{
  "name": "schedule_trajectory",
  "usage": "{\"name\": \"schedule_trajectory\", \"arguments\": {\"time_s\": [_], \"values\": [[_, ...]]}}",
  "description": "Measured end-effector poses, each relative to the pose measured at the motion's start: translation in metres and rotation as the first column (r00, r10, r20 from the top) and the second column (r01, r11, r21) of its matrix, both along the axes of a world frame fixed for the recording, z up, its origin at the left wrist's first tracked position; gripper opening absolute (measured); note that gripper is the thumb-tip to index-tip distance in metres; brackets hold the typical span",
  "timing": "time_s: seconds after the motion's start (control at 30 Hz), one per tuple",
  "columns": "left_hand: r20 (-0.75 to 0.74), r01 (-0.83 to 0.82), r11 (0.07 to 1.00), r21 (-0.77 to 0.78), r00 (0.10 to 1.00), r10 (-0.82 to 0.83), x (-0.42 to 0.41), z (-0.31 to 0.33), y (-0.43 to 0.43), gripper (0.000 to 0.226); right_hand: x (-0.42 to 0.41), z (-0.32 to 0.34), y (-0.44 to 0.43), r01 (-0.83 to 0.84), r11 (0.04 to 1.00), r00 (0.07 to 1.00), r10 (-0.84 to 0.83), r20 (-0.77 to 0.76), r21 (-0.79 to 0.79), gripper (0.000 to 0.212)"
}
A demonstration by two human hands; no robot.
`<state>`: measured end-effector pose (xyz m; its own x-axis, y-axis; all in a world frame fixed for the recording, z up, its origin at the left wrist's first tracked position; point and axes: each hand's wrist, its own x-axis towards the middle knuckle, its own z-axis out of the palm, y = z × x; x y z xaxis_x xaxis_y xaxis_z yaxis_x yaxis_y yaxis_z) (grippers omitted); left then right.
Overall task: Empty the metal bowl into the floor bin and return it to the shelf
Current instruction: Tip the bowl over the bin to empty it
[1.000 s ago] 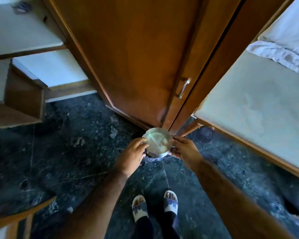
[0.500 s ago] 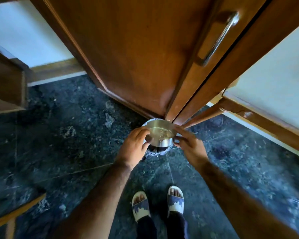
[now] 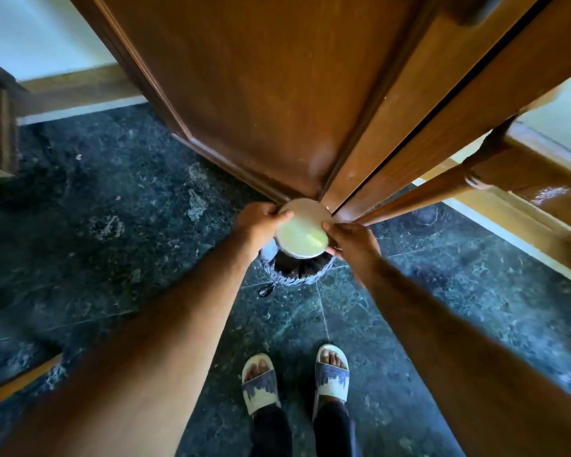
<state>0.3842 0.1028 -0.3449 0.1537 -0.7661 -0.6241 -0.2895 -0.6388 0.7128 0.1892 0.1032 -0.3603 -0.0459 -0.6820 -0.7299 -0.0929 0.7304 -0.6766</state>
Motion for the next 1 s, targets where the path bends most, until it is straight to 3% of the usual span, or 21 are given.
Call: {"name": "schedule_trajectory", "arguments": {"time_s": [0.1, 0.23, 0.33, 0.47, 0.53, 0.67, 0.83, 0.9, 0.97, 1.0], "values": [[-0.029, -0.050, 0.975, 0.216, 0.998, 0.057, -0.002, -0.019, -0.016, 0.041, 0.006, -0.032, -0.015, 0.087, 0.985, 0.996, -0.081, -0.045, 0.147, 0.049], [-0.135, -0.069, 0.961, 0.269, 0.985, 0.109, -0.004, -0.022, -0.023, 0.033, 0.003, -0.041, -0.021, 0.063, 0.991, 0.992, -0.049, -0.120, 0.116, 0.053], [-0.160, -0.072, 0.965, 0.252, 0.980, 0.115, -0.010, -0.014, -0.021, 0.021, -0.003, -0.038, -0.019, 0.105, 0.989, 0.992, -0.097, -0.075, 0.100, 0.034], [-0.181, -0.168, 0.978, 0.124, 0.965, 0.189, -0.011, -0.013, -0.019, 0.029, -0.008, -0.034, -0.020, 0.205, 0.976, 0.978, -0.207, 0.026, 0.072, 0.008], [-0.102, -0.192, 0.977, 0.093, 0.974, 0.201, -0.015, -0.021, -0.013, 0.040, -0.009, -0.034, -0.019, 0.191, 0.977, 0.980, -0.196, 0.035, 0.096, 0.008], [-0.096, -0.144, 0.954, 0.264, 0.980, 0.175, -0.020, -0.031, 0.008, 0.037, -0.010, -0.044, -0.009, 0.126, 0.971, 0.991, -0.132, 0.012, 0.203, 0.012], [-0.134, -0.237, 0.971, 0.018, 0.962, 0.237, -0.015, -0.022, 0.016, 0.028, -0.015, -0.041, -0.006, 0.165, 0.986, 0.986, -0.165, 0.025, 0.011, 0.017], [-0.047, -0.309, 0.947, -0.092, 0.951, 0.306, -0.019, -0.023, 0.019, 0.033, -0.013, -0.042, -0.007, 0.153, 0.988, 0.987, -0.155, 0.043, 0.034, 0.023], [0.064, -0.287, 0.957, -0.036, 0.955, 0.289, -0.024, -0.034, 0.023, 0.038, -0.011, -0.047, -0.004, 0.108, 0.982, 0.992, -0.117, 0.050, 0.152, 0.025], [0.038, -0.269, 0.961, 0.061, 0.963, 0.267, -0.026, -0.037, 0.026, 0.036, -0.012, -0.050, -0.003, 0.084, 0.976, 0.996, -0.089, 0.017, 0.198, 0.030]]}}
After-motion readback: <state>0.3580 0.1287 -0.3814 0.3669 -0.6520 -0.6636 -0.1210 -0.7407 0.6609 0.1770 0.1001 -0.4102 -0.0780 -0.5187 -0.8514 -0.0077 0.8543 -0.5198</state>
